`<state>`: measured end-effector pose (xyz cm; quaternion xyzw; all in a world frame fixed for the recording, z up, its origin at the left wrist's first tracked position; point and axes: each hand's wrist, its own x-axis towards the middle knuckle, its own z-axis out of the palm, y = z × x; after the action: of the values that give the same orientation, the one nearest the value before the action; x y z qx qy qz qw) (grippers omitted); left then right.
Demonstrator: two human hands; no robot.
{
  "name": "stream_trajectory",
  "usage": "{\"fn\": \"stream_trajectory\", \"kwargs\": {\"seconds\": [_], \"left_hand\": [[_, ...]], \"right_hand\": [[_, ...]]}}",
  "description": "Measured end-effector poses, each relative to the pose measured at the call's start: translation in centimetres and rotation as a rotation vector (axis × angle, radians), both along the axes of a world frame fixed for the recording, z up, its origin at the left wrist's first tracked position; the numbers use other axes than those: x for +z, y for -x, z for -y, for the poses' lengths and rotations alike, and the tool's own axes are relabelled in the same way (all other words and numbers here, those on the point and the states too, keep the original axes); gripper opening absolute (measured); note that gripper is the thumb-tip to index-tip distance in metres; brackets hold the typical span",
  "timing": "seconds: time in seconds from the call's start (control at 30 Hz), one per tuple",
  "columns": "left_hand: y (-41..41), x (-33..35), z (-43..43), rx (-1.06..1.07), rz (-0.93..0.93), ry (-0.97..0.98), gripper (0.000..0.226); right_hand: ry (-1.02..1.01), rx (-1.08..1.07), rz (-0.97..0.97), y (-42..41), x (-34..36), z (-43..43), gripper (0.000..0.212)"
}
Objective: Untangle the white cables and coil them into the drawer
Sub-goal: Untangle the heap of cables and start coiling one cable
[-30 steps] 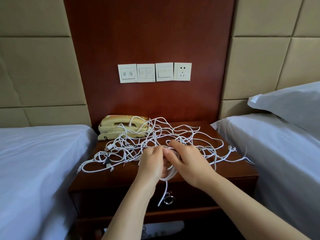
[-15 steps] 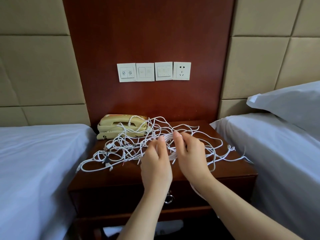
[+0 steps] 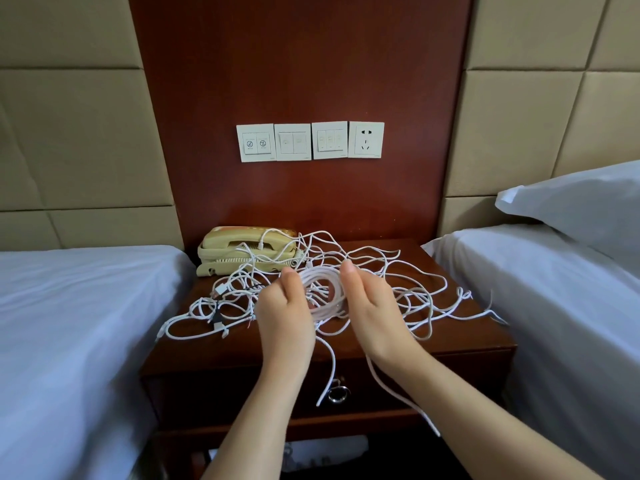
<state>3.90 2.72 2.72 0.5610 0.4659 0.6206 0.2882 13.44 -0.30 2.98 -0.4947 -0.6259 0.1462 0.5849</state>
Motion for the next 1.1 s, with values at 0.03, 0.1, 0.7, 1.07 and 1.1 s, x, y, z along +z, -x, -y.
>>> {"fn": "stream_trajectory", "kwargs": {"seconds": [0.03, 0.1, 0.7, 1.07, 1.1], "left_hand": [[0.2, 0.0, -0.1, -0.013, -0.013, 0.000, 0.054], [0.6, 0.0, -0.2, -0.049, -0.033, 0.003, 0.053], [1.7, 0.0, -1.8, 0.123, -0.089, -0.002, 0.053], [1.6, -0.3, -1.2, -0.020, -0.591, -0.141, 0.038], [1.5, -0.4, -1.2, -0.097, -0.587, -0.145, 0.041]], "right_hand": [[0.009, 0.024, 0.030, -0.5, 0.3, 0.0, 0.045], [-0.002, 0.053, 0.109, -1.5, 0.6, -0.2, 0.042], [0.104, 0.074, 0.819, -0.2, -0.9, 0.1, 0.029], [-0.190, -0.135, 0.771, -1.0, 0.4, 0.6, 0.027], [-0.161, -0.135, 0.710, -1.5, 0.7, 0.6, 0.026]]}}
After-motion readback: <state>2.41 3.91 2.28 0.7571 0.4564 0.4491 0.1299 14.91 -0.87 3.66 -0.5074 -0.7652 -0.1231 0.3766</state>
